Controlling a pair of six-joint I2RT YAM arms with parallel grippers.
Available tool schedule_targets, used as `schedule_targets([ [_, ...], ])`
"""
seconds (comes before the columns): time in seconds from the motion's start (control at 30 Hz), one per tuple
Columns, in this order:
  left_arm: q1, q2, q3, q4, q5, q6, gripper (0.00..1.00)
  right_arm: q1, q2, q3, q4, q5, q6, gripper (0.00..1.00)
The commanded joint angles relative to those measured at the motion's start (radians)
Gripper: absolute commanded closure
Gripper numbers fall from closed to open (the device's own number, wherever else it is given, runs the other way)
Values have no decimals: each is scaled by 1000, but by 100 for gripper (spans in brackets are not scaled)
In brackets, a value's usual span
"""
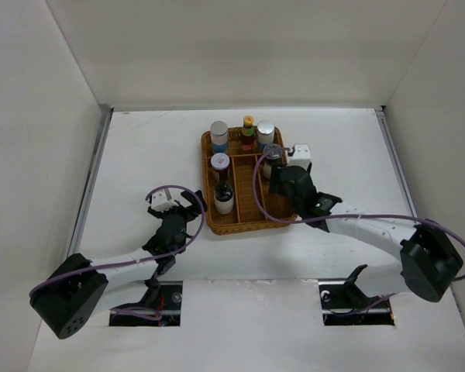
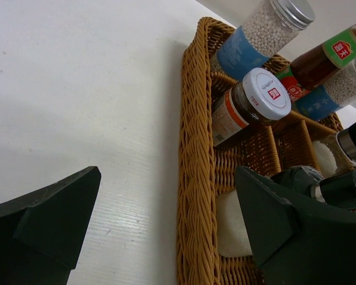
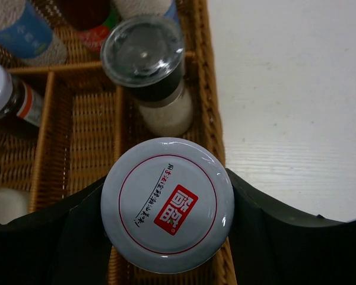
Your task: Organize the condiment bottles
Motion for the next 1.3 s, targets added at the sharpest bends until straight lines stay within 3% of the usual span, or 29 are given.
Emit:
schedule_targets([
  [0.0,11,-6,28,40,12,-14,0,26,45,71,115,-2,32,49],
  [0.3,16,-9,25,40,19,-14,0,52,123,22,116,7,101,46],
  [0.67,19,-29,28,31,30,-14,0,52,195,-9,107,19,160,36],
  [0.73,19,-29,27,31,35,-14,0,52,195,-5,97,24,167,30],
  [0.97,20,-29,28,31,33,-9,0,52,57,28,63,62,140,2],
  [1.13,40,-25,37,20,24,-6,0,44,-104,5,61,97,105,0],
  [1.27,60,40,88,-52,9,-14,0,-76,-223,-78,101,99,120,0],
])
